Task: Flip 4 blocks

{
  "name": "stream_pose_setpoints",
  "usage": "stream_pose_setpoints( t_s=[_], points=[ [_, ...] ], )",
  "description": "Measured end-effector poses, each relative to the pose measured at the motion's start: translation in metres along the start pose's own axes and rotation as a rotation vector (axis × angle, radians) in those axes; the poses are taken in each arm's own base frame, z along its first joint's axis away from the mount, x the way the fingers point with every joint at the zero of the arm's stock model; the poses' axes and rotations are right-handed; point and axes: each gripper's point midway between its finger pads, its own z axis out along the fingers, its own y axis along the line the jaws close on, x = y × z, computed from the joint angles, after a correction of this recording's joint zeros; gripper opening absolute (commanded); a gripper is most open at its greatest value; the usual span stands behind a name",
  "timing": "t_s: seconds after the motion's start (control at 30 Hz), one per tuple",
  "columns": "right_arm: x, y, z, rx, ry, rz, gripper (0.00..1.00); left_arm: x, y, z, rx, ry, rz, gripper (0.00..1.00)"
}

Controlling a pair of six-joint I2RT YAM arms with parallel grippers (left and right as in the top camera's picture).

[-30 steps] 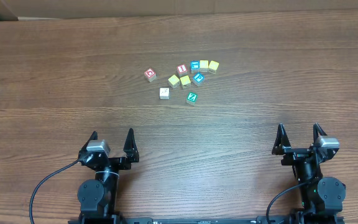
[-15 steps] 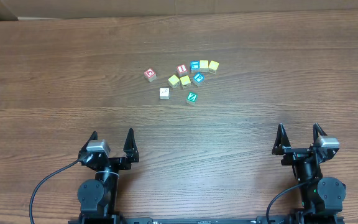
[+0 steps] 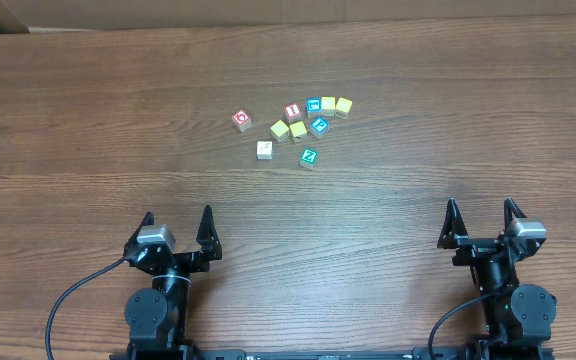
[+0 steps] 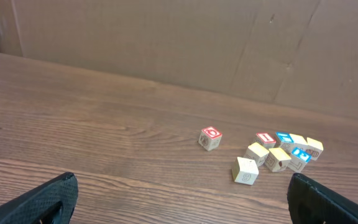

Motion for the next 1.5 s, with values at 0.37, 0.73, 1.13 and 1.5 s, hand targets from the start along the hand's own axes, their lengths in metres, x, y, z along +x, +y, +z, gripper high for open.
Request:
stream_pose_setpoints(
  t_s=[0.37, 0.73, 1.13, 1.5],
  points=[
    [-0.001, 0.001, 0.000, -0.004, -0.003, 0.066, 1.00, 0.003, -0.022, -0.002, 0.126, 0.029, -0.001, 1.00],
    [-0.038, 0.013, -0.008, -0.036, -0.007, 0.105, 1.00, -0.099, -0.060, -0.036, 0.224, 0.048, -0.019, 1.00],
    [-0.121, 0.048, 0.008, -0.093, 0.344, 0.165, 1.00, -0.151, -0.087, -0.012, 0.228, 0.523, 0.000, 1.00],
    [-0.117, 0.096, 0.087, -0.312, 0.846, 0.380, 0.99, -0.111, -0.081, 0.046, 0.168, 0.892, -0.031, 0.86]
  ],
)
